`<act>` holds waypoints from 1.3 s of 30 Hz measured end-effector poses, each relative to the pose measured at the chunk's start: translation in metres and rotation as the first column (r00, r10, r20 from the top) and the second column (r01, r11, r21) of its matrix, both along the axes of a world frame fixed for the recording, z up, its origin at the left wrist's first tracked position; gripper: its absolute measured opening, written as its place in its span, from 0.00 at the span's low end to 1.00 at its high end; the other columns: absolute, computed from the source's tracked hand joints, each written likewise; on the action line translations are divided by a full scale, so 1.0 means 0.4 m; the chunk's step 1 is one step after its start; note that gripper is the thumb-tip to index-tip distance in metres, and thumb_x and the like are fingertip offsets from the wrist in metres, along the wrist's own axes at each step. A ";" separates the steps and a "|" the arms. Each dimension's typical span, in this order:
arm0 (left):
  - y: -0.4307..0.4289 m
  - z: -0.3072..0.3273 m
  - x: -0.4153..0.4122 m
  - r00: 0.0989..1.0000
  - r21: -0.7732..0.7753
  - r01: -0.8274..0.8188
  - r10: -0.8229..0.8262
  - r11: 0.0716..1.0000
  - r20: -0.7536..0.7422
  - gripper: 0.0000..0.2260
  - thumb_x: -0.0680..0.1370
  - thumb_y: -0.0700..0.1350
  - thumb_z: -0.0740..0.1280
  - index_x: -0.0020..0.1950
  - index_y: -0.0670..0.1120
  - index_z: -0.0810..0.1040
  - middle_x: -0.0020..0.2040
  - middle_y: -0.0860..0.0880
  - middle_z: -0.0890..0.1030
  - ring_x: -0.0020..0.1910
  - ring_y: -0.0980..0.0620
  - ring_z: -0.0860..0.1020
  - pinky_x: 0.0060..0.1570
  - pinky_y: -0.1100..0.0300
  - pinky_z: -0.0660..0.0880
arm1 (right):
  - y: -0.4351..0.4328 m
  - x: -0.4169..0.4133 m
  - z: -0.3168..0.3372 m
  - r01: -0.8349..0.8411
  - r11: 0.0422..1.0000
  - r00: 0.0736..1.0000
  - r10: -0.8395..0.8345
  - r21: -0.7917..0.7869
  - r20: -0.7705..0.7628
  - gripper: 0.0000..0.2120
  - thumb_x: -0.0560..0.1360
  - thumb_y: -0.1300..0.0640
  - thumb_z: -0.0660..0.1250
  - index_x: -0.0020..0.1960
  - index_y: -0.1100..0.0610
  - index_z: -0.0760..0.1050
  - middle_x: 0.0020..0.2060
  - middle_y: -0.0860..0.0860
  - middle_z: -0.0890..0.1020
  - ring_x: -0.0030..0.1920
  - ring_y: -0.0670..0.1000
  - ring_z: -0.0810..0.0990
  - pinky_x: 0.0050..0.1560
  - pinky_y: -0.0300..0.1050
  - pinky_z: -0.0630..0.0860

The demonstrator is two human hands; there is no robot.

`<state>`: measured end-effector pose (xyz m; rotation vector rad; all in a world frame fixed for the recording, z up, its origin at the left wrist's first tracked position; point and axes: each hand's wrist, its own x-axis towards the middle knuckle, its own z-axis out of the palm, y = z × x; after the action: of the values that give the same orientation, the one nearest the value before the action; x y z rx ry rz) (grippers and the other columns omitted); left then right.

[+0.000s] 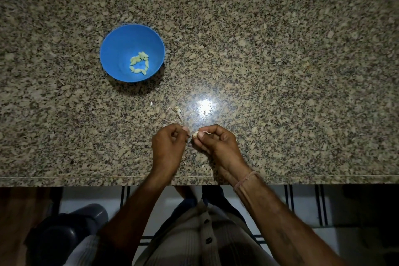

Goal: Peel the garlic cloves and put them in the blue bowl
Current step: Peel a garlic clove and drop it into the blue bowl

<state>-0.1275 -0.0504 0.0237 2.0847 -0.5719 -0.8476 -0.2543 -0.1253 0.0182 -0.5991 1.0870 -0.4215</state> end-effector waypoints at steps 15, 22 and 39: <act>0.021 0.033 -0.027 0.933 -0.161 -0.122 0.058 0.979 -0.354 0.02 0.80 0.40 0.73 0.49 0.44 0.87 0.42 0.45 0.88 0.44 0.44 0.87 0.49 0.53 0.84 | -0.002 0.006 0.011 -0.015 0.998 1.000 0.015 -0.056 -0.003 0.04 0.78 0.69 0.72 0.48 0.61 0.80 0.43 0.56 0.87 0.46 0.52 0.84 0.56 0.51 0.82; 0.022 0.026 -0.022 0.930 -0.197 -0.064 -0.014 0.978 -0.368 0.04 0.80 0.36 0.70 0.47 0.42 0.83 0.40 0.44 0.85 0.39 0.50 0.81 0.41 0.54 0.78 | -0.005 -0.001 0.009 -0.046 0.997 0.999 0.046 -0.068 0.010 0.04 0.77 0.70 0.71 0.48 0.62 0.80 0.44 0.58 0.87 0.45 0.54 0.84 0.58 0.55 0.81; 0.030 0.005 -0.030 0.907 -0.174 -0.115 0.032 0.978 -0.420 0.03 0.80 0.40 0.73 0.52 0.43 0.86 0.45 0.43 0.88 0.47 0.42 0.86 0.53 0.47 0.82 | -0.007 -0.014 -0.006 -0.025 0.996 0.998 0.020 -0.086 -0.052 0.03 0.77 0.68 0.73 0.46 0.63 0.81 0.42 0.61 0.85 0.43 0.54 0.83 0.48 0.45 0.83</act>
<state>-0.1396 -0.0385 0.0255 1.6687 -0.3256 -1.1066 -0.2600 -0.1281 0.0159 -0.7014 1.1140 -0.4373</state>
